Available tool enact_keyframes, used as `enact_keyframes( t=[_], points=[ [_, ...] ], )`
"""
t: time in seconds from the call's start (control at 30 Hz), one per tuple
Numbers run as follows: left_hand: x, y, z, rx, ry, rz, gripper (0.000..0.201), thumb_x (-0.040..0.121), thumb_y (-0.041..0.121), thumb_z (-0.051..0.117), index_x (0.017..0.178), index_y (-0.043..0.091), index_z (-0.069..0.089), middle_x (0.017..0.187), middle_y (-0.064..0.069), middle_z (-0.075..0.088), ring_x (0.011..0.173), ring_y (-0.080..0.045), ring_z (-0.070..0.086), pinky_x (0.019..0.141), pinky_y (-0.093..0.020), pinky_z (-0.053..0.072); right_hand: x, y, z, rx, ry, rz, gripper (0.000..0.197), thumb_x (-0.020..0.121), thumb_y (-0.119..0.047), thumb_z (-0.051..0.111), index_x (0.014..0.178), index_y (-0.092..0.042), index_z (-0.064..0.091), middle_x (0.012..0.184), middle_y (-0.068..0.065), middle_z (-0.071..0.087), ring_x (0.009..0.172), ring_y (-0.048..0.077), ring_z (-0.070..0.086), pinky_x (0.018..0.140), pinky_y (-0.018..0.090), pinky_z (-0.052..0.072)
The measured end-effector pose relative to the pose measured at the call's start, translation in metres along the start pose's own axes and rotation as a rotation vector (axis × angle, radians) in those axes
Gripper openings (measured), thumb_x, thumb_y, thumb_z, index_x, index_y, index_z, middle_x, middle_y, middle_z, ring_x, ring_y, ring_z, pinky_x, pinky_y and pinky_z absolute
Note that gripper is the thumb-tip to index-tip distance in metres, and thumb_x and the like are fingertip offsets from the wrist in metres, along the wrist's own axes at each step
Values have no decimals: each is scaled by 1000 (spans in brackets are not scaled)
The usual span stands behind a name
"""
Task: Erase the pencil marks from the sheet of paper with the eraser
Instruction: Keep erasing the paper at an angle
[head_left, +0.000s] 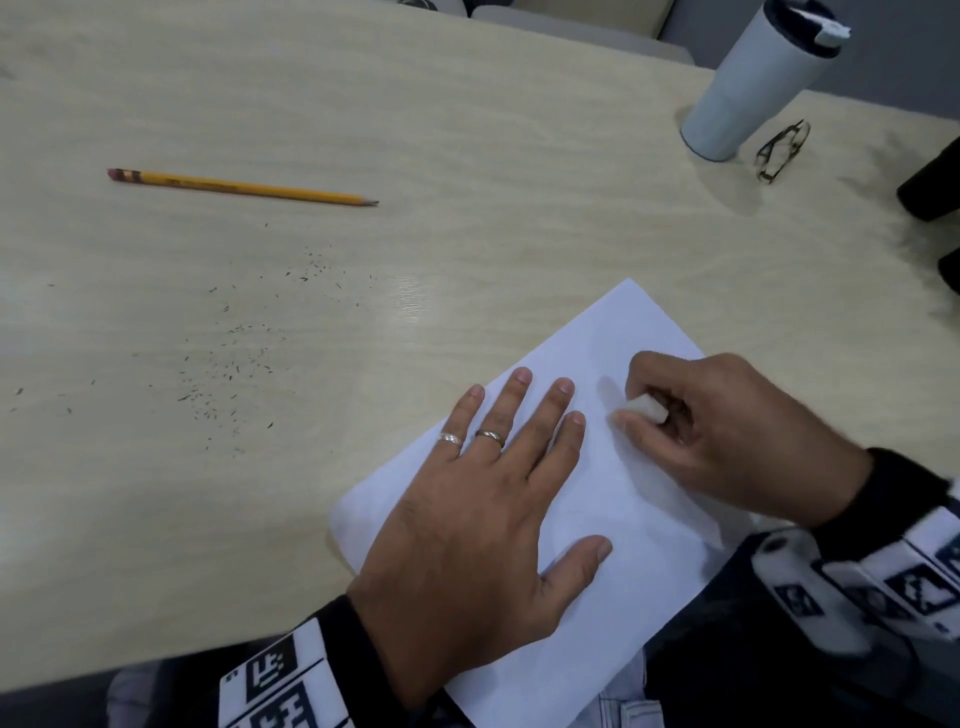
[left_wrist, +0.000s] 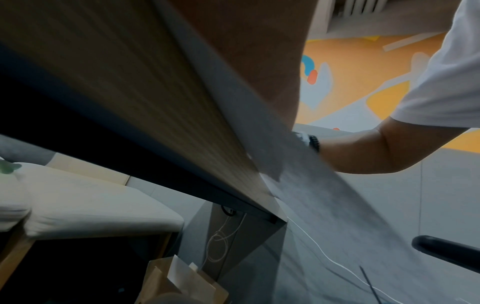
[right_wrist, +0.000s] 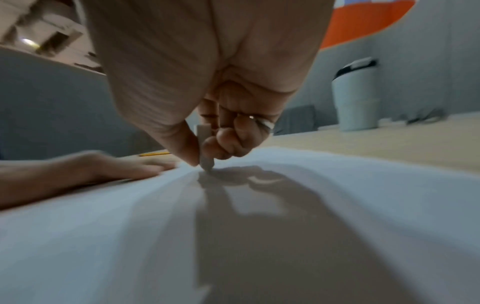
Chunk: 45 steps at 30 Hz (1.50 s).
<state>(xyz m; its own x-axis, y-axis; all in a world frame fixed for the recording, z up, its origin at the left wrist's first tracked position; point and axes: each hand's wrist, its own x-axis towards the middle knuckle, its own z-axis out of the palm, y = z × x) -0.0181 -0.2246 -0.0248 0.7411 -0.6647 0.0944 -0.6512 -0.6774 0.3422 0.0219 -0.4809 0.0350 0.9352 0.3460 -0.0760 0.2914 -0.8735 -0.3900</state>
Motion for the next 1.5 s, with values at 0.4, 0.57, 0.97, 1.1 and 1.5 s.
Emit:
enact_keyframes(
  t=[0.4,0.57,0.97,1.1,1.5],
  points=[
    [1,1,0,23,-14,5,80,103,66,41,161,11,40,175,-5,19,163,-27,6,128,-55,20,0,21,-6,70,77,146,27,94,-17,75,77,-19,54,57,-3,48,52,18,42,51,24,33],
    [1,1,-2,28,-28,-1,80,103,66,39,162,11,39,175,-5,18,163,-27,6,128,-54,19,-7,6,-4,-15,1,43,28,94,-19,71,77,-20,49,54,-3,43,51,20,40,50,33,36],
    [4,2,-2,49,-53,3,80,104,67,37,162,12,38,175,-6,17,163,-28,5,128,-55,19,-16,30,-12,12,21,150,27,93,-18,76,77,-20,54,57,-1,48,52,17,41,51,25,34],
    [3,2,-3,52,-67,-4,81,104,68,36,162,12,38,175,-5,15,163,-28,4,128,-55,20,-15,27,-16,-101,32,112,30,94,-19,73,78,-24,48,53,-3,45,51,22,41,51,40,42],
    [6,2,-4,47,-81,-12,81,103,69,37,162,13,39,175,-4,16,163,-27,4,128,-55,19,-35,23,-7,-77,2,81,30,94,-16,72,79,-21,47,53,-3,43,49,21,38,50,43,42]
  ],
)
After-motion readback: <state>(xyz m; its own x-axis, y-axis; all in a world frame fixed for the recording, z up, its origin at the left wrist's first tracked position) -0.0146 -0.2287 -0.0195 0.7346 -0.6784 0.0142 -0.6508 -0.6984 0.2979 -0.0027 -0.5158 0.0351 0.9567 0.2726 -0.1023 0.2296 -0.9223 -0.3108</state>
